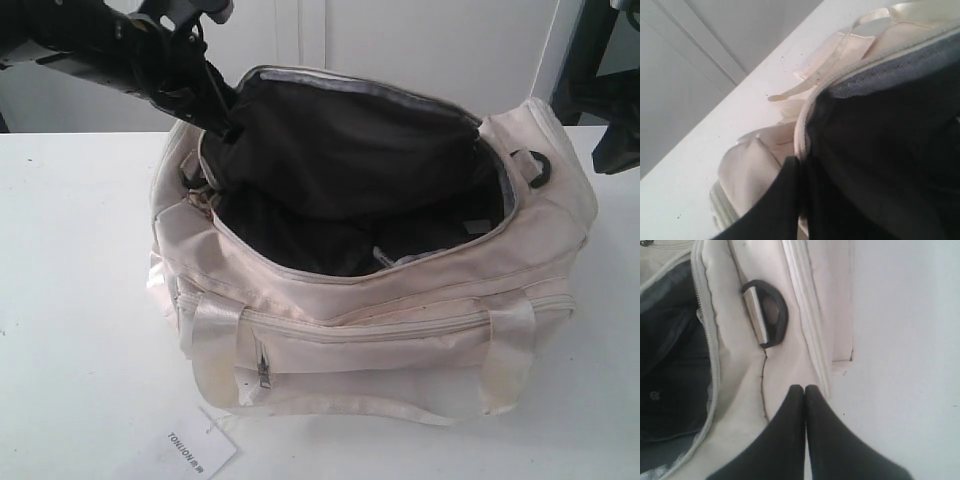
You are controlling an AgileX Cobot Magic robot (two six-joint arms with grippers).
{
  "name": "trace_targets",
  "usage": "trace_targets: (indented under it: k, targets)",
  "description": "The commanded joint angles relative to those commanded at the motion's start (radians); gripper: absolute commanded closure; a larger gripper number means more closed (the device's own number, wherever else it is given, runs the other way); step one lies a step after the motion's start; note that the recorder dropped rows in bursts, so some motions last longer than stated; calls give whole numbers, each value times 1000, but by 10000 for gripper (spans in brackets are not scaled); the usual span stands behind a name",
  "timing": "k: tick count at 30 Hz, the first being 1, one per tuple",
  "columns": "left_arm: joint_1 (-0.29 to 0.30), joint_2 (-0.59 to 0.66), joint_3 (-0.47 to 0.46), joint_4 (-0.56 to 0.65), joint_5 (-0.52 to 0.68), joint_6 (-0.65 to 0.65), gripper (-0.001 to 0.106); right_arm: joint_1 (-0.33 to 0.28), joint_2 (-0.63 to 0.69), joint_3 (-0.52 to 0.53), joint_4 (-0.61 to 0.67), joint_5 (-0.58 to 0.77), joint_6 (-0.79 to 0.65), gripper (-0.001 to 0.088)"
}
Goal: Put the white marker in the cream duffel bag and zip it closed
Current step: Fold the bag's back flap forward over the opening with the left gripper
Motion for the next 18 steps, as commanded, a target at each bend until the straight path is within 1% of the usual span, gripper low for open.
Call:
trace_targets:
  k: [4, 6, 9, 11, 14, 18]
  targets:
    - [0, -13, 0, -88, 88, 14, 1053, 0, 0, 0, 2, -1, 8, 868]
    - [0, -13, 0, -136, 126, 43, 1053, 0, 0, 0, 4, -1, 11, 868]
    - [0, -13, 0, -226, 196, 131, 1053, 0, 0, 0, 4, -1, 13, 868]
    - [0, -13, 0, -283, 249, 220, 1053, 0, 0, 0, 4, -1, 13, 868]
    - [0, -13, 0, -333, 315, 300, 1053, 0, 0, 0, 4, -1, 13, 868]
    - [0, -13, 0, -355, 378, 325, 1053, 0, 0, 0, 4, 1, 13, 868]
